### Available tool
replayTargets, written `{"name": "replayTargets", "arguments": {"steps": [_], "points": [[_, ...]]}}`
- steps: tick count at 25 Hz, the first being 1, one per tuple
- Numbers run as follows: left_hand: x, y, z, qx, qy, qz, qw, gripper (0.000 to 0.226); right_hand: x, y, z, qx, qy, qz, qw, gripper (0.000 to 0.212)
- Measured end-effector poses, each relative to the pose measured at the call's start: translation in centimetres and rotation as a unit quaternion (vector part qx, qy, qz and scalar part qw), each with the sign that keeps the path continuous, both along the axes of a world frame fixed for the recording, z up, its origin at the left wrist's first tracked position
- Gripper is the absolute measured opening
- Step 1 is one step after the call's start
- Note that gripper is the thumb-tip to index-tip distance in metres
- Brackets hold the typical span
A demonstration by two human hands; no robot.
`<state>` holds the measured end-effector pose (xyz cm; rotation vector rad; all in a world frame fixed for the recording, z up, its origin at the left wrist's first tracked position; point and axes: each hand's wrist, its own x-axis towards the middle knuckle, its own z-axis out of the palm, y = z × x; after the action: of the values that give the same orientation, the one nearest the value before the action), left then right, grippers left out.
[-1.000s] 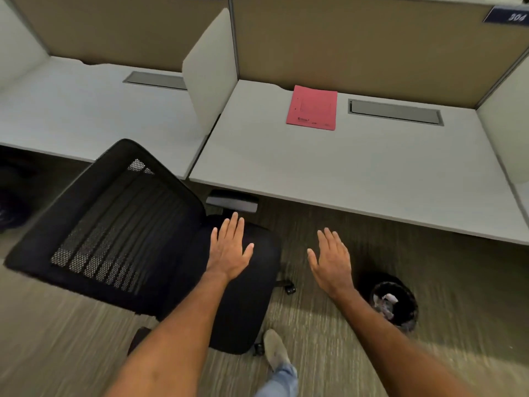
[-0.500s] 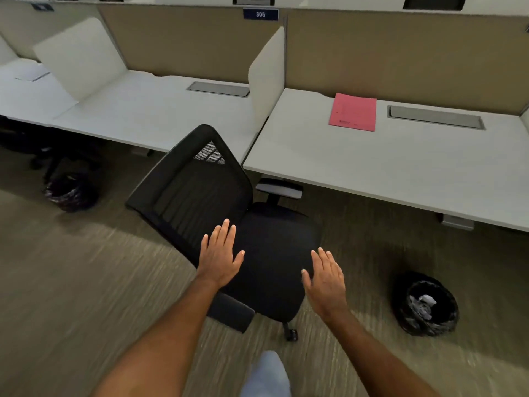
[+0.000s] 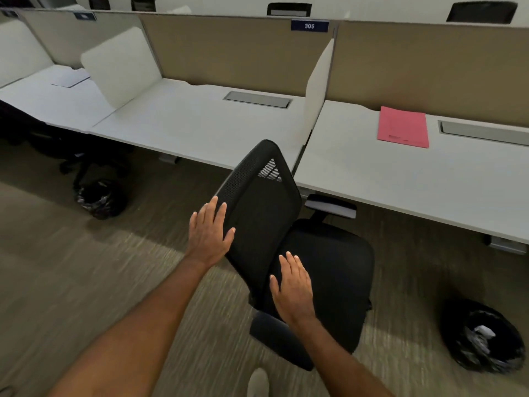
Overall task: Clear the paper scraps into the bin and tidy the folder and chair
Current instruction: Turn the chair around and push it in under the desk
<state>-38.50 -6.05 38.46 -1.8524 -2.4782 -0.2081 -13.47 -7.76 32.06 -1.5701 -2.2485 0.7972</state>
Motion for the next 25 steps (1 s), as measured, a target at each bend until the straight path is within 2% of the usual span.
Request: {"name": "replayTargets", "arguments": {"steps": [3, 6, 9, 11, 15, 25], "points": [[-3.3, 2.3, 0.5, 0.021, -0.04, -0.013, 0.999, 0.07, -6.6, 0.4, 1.3, -0.019, 0.029, -0.001, 0.999, 0.062], [-5.6, 4.9, 0.6, 0.019, -0.126, 0.003, 0.992, 0.068, -11.3, 1.1, 2.4, -0.043, 0.058, 0.005, 0.997, 0.065], [-6.8, 7.3, 1.1, -0.005, -0.294, 0.036, 0.955, 0.058, -14.4, 1.8, 3.4, -0.136, 0.113, 0.019, 0.984, 0.077], [-7.5, 8.6, 1.4, -0.012, -0.353, 0.064, 0.933, 0.052, -15.8, 2.2, 3.7, -0.188, 0.14, 0.023, 0.972, 0.085], [-7.8, 9.5, 1.4, -0.01, -0.367, 0.06, 0.928, 0.051, -16.9, 2.5, 3.8, -0.208, 0.122, 0.014, 0.97, 0.084], [-7.1, 10.0, 2.1, -0.041, -0.321, 0.02, 0.946, 0.054, -15.9, 0.3, 5.2, -0.213, 0.165, -0.05, 0.962, 0.056]]}}
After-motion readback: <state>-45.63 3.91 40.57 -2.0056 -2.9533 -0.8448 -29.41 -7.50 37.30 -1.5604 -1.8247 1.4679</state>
